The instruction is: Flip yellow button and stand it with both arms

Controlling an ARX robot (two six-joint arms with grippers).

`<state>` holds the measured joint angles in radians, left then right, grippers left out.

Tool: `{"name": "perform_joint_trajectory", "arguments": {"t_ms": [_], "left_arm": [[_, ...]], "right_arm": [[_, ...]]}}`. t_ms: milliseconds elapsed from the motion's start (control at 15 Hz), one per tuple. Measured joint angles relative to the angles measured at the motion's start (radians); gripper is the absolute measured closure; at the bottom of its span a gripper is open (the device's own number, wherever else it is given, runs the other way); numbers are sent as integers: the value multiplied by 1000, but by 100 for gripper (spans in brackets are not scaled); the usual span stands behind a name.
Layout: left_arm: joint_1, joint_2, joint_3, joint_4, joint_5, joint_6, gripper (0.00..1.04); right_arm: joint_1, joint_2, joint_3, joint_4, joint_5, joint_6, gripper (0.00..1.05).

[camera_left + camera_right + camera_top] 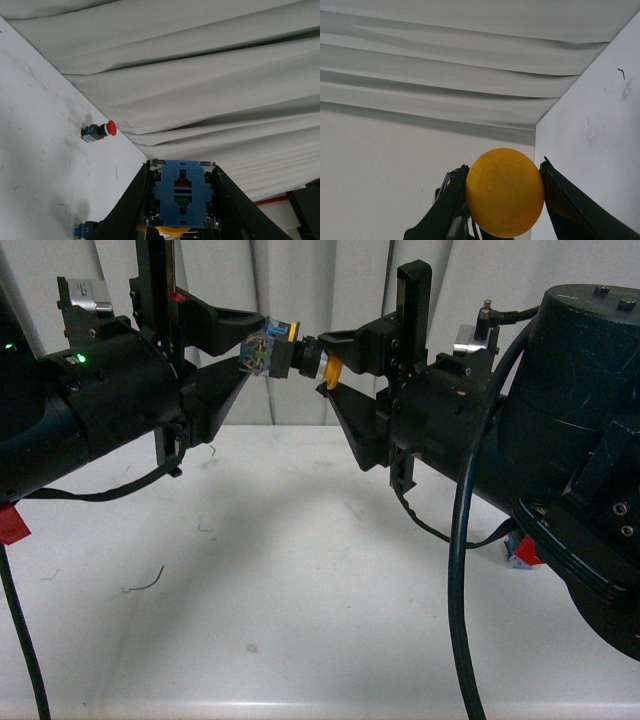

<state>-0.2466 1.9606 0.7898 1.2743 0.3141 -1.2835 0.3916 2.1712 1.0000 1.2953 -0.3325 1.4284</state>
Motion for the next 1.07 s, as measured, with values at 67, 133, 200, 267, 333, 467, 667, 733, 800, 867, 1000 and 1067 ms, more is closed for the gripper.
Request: {"name": "perform_joint_trajectory", "arguments": {"t_ms": [67, 133, 200, 267, 333, 467, 667, 733, 800, 867, 1000, 1067], "left_arm": [[0, 0, 0, -1, 0, 1, 74], [0, 0, 0, -1, 0, 3, 74], [0, 0, 0, 0, 0, 5, 74], [0, 0, 0, 0, 0, 5, 74], [0, 0, 0, 0, 0, 5, 74], [0, 0, 0, 0, 0, 5, 74], [0, 0, 0, 13, 0, -8, 49], [1, 0, 0, 12, 1, -15, 38], [1, 0, 0, 11, 1, -19, 27], [8, 0, 0, 12, 1, -18, 13], [55, 9, 0, 13, 8, -3, 7], [93, 14, -1, 11, 18, 12, 7]], "right_arm": [[0, 0, 0, 0, -1, 0, 68], [0, 0, 2, -1, -2, -1, 69], [0, 0, 3, -2, -2, -1, 69], [0, 0, 3, -2, -2, -2, 69], [-1, 0, 3, -2, -2, -3, 69], [-2, 0, 3, -2, -3, -7, 69], [-7, 0, 3, -12, -8, -8, 69], [-7, 0, 3, -13, -8, -8, 69], [-7, 0, 3, -12, -8, -8, 69], [-7, 0, 3, -13, -8, -8, 69], [-8, 0, 3, -13, -8, -8, 69], [-14, -2, 3, -13, -12, -8, 69]]}}
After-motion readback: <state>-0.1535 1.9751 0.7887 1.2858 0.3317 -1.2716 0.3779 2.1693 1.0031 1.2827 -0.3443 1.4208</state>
